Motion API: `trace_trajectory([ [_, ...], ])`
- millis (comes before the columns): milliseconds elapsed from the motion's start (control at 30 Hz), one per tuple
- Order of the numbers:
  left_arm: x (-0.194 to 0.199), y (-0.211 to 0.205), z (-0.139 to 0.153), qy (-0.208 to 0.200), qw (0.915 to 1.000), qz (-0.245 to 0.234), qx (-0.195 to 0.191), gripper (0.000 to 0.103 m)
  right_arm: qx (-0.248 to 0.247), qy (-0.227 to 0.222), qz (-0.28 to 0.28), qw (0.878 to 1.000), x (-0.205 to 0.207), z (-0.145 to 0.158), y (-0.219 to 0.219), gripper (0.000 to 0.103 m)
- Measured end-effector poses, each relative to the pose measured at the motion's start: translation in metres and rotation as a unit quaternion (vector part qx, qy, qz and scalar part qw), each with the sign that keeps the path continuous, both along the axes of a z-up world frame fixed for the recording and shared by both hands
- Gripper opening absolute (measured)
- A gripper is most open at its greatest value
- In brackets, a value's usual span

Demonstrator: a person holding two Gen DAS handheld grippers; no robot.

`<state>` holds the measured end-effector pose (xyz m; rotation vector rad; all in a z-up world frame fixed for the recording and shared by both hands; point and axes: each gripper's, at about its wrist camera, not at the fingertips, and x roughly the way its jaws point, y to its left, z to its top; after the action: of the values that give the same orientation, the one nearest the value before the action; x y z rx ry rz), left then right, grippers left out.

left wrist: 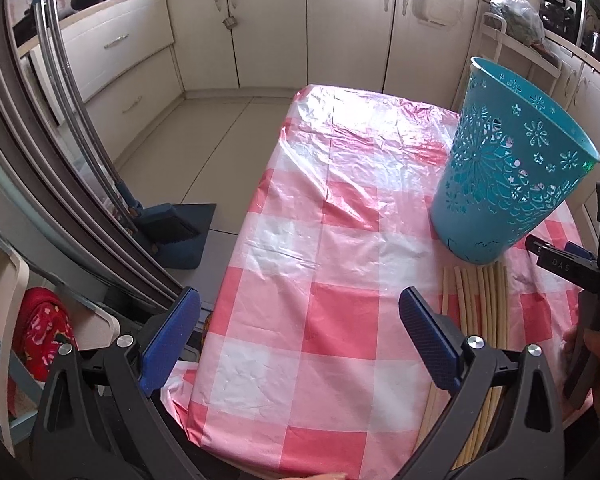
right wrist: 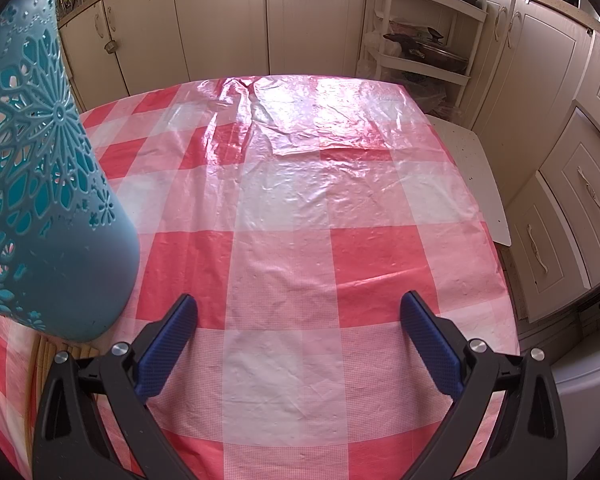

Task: Organize utensils

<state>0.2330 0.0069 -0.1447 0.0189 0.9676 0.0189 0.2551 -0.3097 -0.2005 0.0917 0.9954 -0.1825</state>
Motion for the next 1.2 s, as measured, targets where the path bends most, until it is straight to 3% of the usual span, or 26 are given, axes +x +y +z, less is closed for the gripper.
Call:
trace_trajectory([
  [133,-0.001,-0.009,-0.005,0.009,0.9999,-0.015,-0.001,0.085,0.006,0.018,0.001,1.0,0.002,0.002,0.003,0.096],
  [233,-0.006,-0.009,0.004,-0.008,1.0,-0.003,0.0,0.085,0.04,0.03,0.028,0.998,-0.004,0.008,0.01,0.096],
  [433,-0.036,-0.012,0.043,-0.04,0.9992,0.001,-0.009,0.091,0.054,-0.093,0.06,0.992,-0.069,0.101,0.034,0.096],
  [467,-0.044,-0.014,0.05,-0.049,0.9988,-0.002,-0.002,0.095,0.053,-0.106,0.069,0.991,-0.081,0.114,0.039,0.096],
  [600,-0.085,-0.022,0.085,-0.091,0.9951,-0.02,0.034,0.096,0.045,-0.163,0.101,0.98,-0.135,0.168,0.06,0.096],
  [733,-0.125,-0.02,0.116,-0.121,0.9918,-0.023,0.034,0.096,0.057,-0.2,0.112,0.972,-0.186,0.204,0.072,0.096],
  [1000,-0.193,-0.007,0.158,-0.159,0.9871,-0.013,0.018,0.096,0.063,-0.229,0.123,0.963,-0.26,0.23,0.097,0.096],
  [1200,-0.227,0.001,0.173,-0.178,0.984,-0.003,0.007,0.096,0.064,-0.234,0.13,0.961,-0.295,0.229,0.113,0.096],
])
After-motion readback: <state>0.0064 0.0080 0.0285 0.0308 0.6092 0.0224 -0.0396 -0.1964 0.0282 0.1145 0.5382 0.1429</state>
